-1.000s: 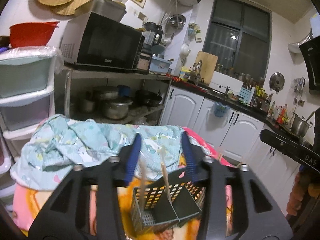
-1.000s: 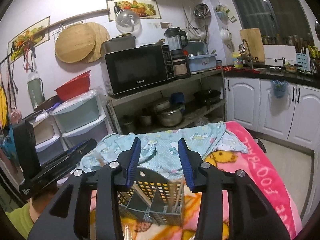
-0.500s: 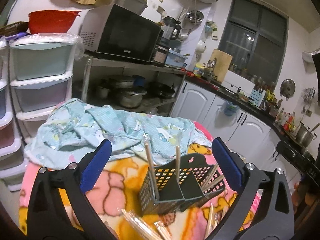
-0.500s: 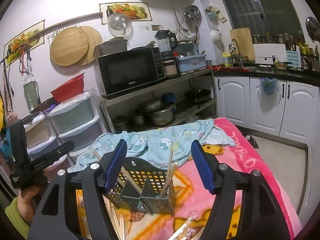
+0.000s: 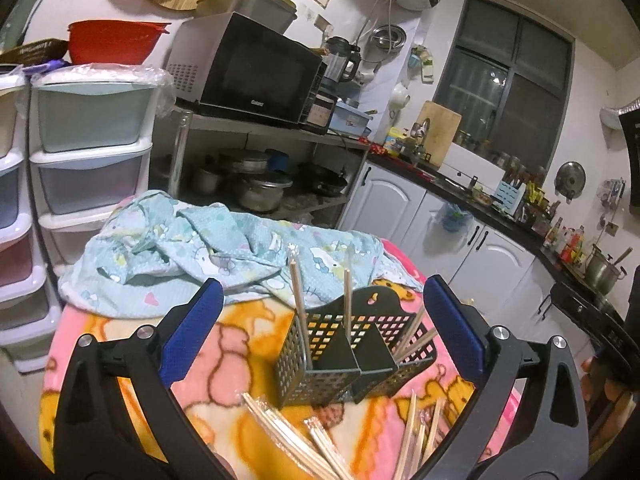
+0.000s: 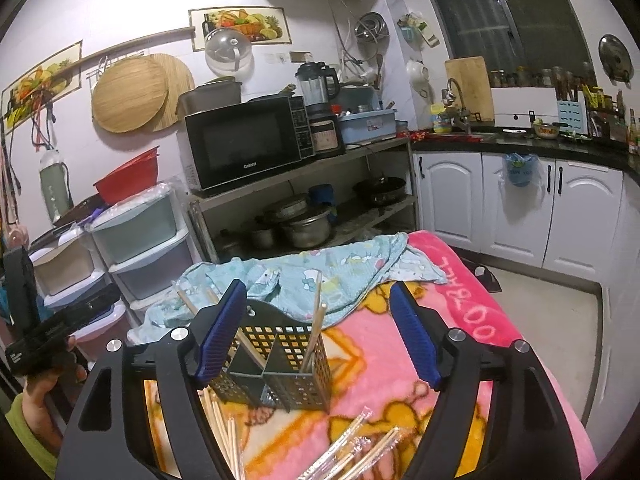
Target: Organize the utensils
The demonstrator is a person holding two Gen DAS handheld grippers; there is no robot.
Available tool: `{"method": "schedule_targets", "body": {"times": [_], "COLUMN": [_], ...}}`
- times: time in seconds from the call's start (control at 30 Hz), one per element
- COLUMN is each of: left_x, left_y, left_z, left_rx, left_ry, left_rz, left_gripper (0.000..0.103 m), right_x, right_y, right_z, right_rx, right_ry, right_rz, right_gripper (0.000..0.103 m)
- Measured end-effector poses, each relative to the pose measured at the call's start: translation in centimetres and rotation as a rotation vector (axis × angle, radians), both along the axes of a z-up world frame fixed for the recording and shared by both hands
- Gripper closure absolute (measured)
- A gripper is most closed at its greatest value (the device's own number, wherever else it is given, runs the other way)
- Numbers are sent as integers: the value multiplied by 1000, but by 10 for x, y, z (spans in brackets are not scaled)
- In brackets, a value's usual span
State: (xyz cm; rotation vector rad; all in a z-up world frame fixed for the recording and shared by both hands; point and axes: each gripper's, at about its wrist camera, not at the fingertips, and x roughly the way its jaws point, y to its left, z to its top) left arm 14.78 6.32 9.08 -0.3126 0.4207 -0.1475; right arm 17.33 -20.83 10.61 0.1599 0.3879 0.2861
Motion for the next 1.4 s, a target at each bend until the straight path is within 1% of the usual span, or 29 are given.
{"method": "schedule_targets", "body": {"times": [0.3, 0.97, 1.2, 1.4], "left_x": [-12, -24, -22, -18], "left_y": [0, -2, -1, 5], "left_z": [-6, -33, -51, -71], "left_rx": [-1, 31, 52, 64], "left_ry": [12, 89, 138, 198], "left_rz": [3, 10, 22, 36], "left_gripper": [11, 11, 11, 11], "right_x": [-8, -18, -20, -17], "right_y": [6, 27, 38, 52], "right_z": [-5, -26, -39, -59], "right_rx": [-19, -52, -71, -98], "right_ry": [14, 81, 119, 175], "right_rz": [24, 113, 151, 186], "right_gripper": [30, 27, 27, 27]}}
